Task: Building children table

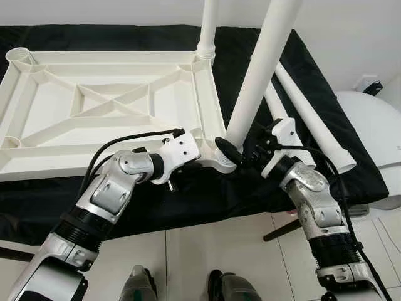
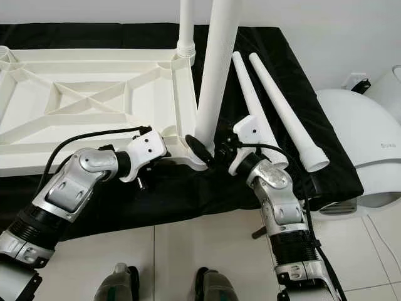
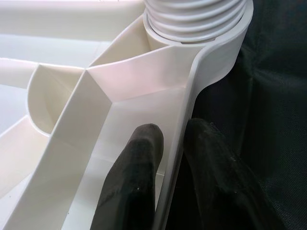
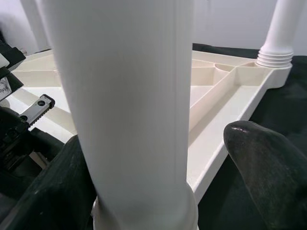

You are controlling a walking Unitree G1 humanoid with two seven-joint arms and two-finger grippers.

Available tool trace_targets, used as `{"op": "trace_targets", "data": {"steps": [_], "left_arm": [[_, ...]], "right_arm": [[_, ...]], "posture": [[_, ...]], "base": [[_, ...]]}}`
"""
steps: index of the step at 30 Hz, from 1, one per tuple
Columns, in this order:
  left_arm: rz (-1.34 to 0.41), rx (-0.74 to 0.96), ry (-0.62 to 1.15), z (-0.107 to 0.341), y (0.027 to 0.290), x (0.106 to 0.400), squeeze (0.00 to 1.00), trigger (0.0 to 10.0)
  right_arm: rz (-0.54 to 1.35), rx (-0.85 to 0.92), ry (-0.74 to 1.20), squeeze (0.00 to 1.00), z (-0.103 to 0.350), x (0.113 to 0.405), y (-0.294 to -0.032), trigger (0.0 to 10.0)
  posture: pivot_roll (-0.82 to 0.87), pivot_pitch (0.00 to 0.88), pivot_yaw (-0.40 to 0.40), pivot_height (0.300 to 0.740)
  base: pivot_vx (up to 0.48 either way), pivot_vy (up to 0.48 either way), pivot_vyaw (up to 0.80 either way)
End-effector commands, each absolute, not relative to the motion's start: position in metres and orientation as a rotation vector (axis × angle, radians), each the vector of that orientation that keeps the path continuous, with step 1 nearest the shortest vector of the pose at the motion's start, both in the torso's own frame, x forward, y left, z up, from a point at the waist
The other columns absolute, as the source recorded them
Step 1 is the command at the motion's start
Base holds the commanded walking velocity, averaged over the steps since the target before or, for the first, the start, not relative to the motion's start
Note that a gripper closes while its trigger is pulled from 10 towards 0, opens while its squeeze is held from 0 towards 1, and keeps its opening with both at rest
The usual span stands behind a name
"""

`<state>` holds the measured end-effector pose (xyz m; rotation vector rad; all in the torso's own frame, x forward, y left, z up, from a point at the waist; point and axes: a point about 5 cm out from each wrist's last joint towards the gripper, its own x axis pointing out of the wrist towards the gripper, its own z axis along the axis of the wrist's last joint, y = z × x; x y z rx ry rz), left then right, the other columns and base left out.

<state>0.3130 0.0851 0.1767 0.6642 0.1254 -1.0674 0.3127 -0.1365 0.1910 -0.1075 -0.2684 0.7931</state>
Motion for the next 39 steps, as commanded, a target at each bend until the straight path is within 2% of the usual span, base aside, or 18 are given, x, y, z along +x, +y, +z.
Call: {"op": "trace_targets", "data": {"steps": [1, 2, 3, 4, 5, 6, 7, 8, 9, 10, 27, 39], "left_arm": [[-1.130, 0.687, 0.054, 0.187, 0.074, 0.305, 0.00, 10.0], [-1.133, 0.687, 0.053, 0.187, 0.074, 0.305, 0.00, 6.9], [-1.137, 0.681, 0.054, 0.187, 0.074, 0.304, 0.00, 6.9], [-1.136, 0.672, 0.058, 0.187, 0.074, 0.304, 0.00, 1.8], [-1.136, 0.672, 0.058, 0.187, 0.074, 0.304, 0.00, 1.8], [-1.136, 0.665, 0.058, 0.187, 0.075, 0.304, 0.00, 0.0], [-1.137, 0.666, 0.058, 0.187, 0.075, 0.304, 0.00, 0.0], [-1.133, 0.677, 0.059, 0.187, 0.075, 0.304, 0.00, 2.2], [-1.133, 0.677, 0.059, 0.187, 0.075, 0.304, 0.00, 2.2], [-1.126, 0.687, 0.065, 0.186, 0.075, 0.305, 0.00, 10.0], [-1.123, 0.693, 0.073, 0.186, 0.075, 0.305, 0.00, 10.0], [-1.121, 0.696, 0.077, 0.187, 0.077, 0.306, 0.00, 10.0]], "right_arm": [[0.806, -0.109, -0.265, 0.00, 0.189, 0.313, -0.140, 10.0], [0.816, -0.112, -0.265, 0.00, 0.189, 0.313, -0.140, 10.0], [0.825, -0.116, -0.266, 0.00, 0.189, 0.313, -0.139, 10.0], [0.833, -0.114, -0.265, 0.00, 0.189, 0.313, -0.139, 10.0], [0.833, -0.114, -0.265, 0.00, 0.189, 0.313, -0.139, 10.0], [0.845, -0.116, -0.261, 0.00, 0.189, 0.313, -0.138, 10.0], [0.850, -0.116, -0.261, 0.00, 0.189, 0.313, -0.138, 10.0], [0.859, -0.117, -0.259, 0.00, 0.188, 0.313, -0.137, 10.0], [0.859, -0.117, -0.259, 0.00, 0.188, 0.313, -0.137, 10.0], [0.868, -0.118, -0.258, 0.00, 0.188, 0.312, -0.137, 10.0], [0.928, -0.144, -0.252, 0.00, 0.189, 0.316, -0.141, 10.0], [0.999, -0.169, -0.239, 0.00, 0.191, 0.330, -0.142, 10.0]], "posture": [[0.04, 0.165, -0.043, 0.740], [0.04, 0.165, -0.043, 0.740], [0.04, 0.165, -0.043, 0.740], [0.04, 0.165, -0.043, 0.740], [0.04, 0.165, -0.043, 0.740], [0.04, 0.167, -0.044, 0.740], [0.04, 0.167, -0.044, 0.740], [0.04, 0.169, -0.044, 0.740], [0.04, 0.169, -0.044, 0.740], [0.04, 0.169, -0.044, 0.740], [0.04, 0.180, -0.038, 0.740], [0.05, 0.194, -0.027, 0.740]], "base": [[0.000, 0.000, 0.00], [0.000, 0.000, 0.00], [0.000, 0.000, 0.00], [0.000, 0.000, 0.00], [0.000, 0.000, 0.00], [0.000, 0.000, 0.00], [0.000, 0.000, 0.00], [0.000, 0.000, 0.00], [0.000, 0.000, 0.00], [0.000, 0.000, 0.00], [0.000, 0.000, 0.00], [0.000, 0.000, 0.00]]}}
